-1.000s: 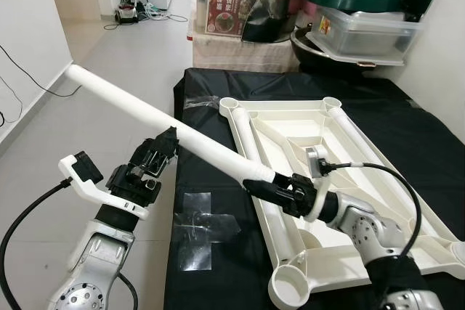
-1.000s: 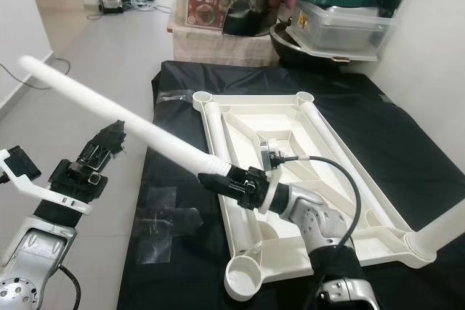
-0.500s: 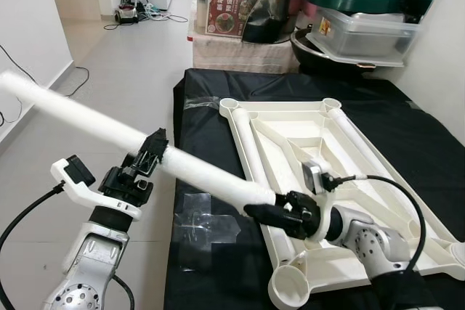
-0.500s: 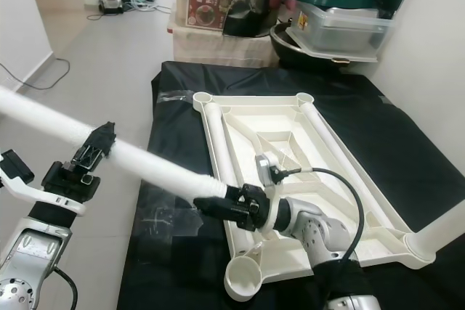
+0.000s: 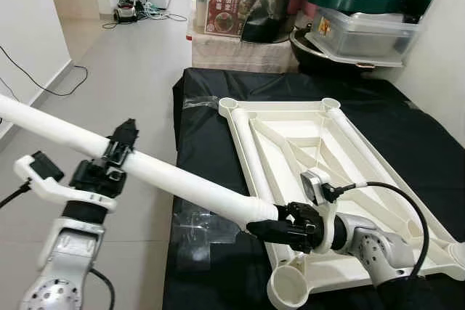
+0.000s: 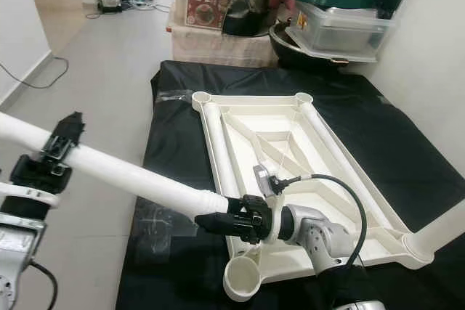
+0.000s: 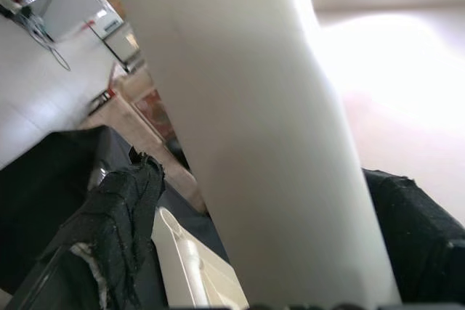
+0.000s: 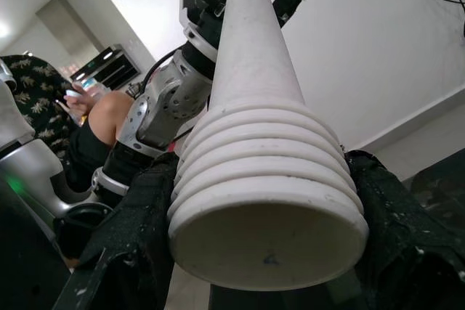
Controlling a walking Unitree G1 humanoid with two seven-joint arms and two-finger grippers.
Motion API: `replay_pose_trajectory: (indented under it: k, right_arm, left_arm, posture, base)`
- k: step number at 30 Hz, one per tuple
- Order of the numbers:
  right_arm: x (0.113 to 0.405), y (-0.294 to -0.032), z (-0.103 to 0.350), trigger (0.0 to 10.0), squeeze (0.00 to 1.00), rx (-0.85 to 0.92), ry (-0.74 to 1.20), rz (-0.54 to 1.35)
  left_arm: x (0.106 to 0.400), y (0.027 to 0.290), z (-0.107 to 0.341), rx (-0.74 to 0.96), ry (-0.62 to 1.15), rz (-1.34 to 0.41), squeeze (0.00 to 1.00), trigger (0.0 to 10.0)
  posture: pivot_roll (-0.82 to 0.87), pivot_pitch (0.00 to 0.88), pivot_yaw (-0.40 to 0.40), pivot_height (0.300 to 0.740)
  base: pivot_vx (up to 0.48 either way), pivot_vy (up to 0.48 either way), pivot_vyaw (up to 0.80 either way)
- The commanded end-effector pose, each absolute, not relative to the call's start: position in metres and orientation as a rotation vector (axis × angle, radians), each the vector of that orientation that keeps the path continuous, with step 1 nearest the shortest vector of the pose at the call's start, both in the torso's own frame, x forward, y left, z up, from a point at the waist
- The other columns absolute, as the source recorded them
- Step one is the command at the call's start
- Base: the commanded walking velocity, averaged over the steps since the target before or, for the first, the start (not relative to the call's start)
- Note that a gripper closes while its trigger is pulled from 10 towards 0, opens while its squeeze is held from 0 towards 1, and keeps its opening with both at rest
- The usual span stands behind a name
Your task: Building children table
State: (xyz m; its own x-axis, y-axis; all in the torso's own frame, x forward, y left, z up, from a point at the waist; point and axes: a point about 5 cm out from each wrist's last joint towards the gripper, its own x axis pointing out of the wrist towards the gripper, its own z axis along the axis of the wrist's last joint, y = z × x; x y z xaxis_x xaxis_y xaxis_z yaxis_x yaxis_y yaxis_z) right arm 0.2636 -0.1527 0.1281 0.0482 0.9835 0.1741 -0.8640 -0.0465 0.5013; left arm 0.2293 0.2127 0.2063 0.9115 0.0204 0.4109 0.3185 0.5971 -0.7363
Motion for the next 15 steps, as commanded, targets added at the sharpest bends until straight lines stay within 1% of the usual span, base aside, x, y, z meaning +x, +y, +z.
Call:
replay_pose_trajectory:
  k: [1,6,7,8,10,13,15]
  right_arm:
    - [0.264,-0.153,0.129,0.0,0.0,0.547,0.265,1.549]
    - [0.265,-0.155,0.131,0.0,0.0,0.534,0.262,1.553]
    - [0.266,-0.156,0.131,0.0,0.0,0.522,0.261,1.553]
    - [0.267,-0.157,0.132,0.0,0.0,0.513,0.258,1.552]
    - [0.268,-0.157,0.133,0.0,0.0,0.506,0.255,1.55]
    - [0.269,-0.156,0.134,0.0,0.0,0.492,0.246,1.546]
    - [0.269,-0.156,0.134,0.0,0.0,0.492,0.246,1.546]
  left_arm:
    - [0.229,0.216,0.204,-0.937,-0.396,-0.167,0.0,10.0]
    - [0.228,0.218,0.205,-0.956,-0.404,-0.178,0.0,10.0]
    - [0.227,0.217,0.206,-0.962,-0.409,-0.201,0.0,8.2]
    - [0.225,0.212,0.207,-0.965,-0.409,-0.238,0.0,0.0]
    - [0.224,0.208,0.207,-0.965,-0.41,-0.267,0.0,0.0]
    - [0.221,0.194,0.21,-0.958,-0.414,-0.343,0.0,0.0]
    - [0.221,0.194,0.21,-0.958,-0.414,-0.343,0.0,0.0]
  posture:
    - [0.1,0.0,-0.11,0.74]
    - [0.1,0.0,-0.108,0.74]
    - [0.1,0.0,-0.108,0.74]
    - [0.1,0.0,-0.107,0.74]
    - [0.1,0.0,-0.107,0.74]
    - [0.1,0.0,-0.107,0.74]
    - [0.1,0.0,-0.107,0.74]
  base:
    - [0.0,0.0,0.0]
    - [0.0,0.0,0.0]
    - [0.0,0.0,0.0]
    - [0.0,0.0,0.0]
    - [0.0,0.0,0.0]
    - [0.0,0.0,0.0]
    - [0.0,0.0,0.0]
